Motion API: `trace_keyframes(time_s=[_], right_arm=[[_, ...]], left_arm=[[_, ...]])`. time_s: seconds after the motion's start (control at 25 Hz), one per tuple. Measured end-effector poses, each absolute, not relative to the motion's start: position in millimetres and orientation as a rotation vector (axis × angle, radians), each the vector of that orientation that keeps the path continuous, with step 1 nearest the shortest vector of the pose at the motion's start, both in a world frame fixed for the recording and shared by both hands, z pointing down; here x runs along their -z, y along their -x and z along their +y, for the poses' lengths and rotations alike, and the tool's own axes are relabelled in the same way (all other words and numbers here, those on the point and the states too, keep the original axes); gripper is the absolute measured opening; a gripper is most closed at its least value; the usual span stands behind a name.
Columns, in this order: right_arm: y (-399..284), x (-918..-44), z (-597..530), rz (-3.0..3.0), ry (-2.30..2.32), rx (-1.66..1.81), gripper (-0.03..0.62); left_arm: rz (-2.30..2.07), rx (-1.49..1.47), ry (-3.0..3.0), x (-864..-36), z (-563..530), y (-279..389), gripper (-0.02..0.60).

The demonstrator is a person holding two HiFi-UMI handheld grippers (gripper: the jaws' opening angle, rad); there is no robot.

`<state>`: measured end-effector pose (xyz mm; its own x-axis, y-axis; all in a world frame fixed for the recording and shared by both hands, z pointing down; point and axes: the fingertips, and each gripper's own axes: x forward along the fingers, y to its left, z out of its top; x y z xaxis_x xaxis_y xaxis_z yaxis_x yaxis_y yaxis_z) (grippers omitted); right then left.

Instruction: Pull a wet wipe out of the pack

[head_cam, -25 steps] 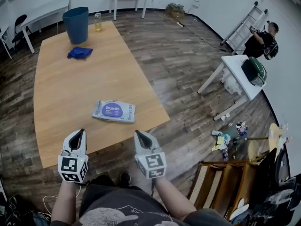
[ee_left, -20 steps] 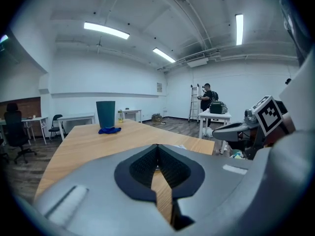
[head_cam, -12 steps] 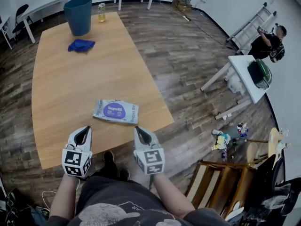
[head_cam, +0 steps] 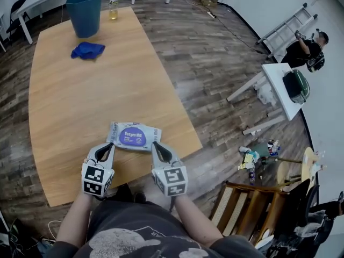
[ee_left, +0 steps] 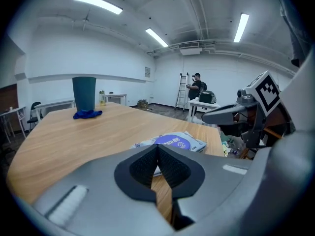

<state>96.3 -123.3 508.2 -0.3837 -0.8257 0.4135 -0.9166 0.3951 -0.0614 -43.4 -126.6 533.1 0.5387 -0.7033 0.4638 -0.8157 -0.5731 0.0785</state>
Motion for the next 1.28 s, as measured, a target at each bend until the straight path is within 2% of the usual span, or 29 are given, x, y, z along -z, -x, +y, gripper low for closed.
trace_keyframes(time_s=[0.8,1.04,1.2,1.28], right_arm=[[-69.1,-541.0,-159.9,-2.163,-1.387,-0.402,-0.003],[-55.3,-559.4,-156.2,-2.134,-1.144,-0.285,0.121],[-41.8,-572.2,-151.8,-2.13,-0.955,-0.218,0.247],[-35.2,-578.0,-151.0,-2.126,-0.868,-0.18,0.277]], left_arm=[[-1.005,-0.85,-2.43,-604.7,-144.4,27.1,0.018],[-0.935,-0.905,-2.401,-611.1,-146.4,23.6,0.018],[-0.919,-0.918,-2.385,-612.9,-145.0,22.5,0.018],[-0.912,-0.924,-2.376,-611.5,-146.1,22.6,0.018]])
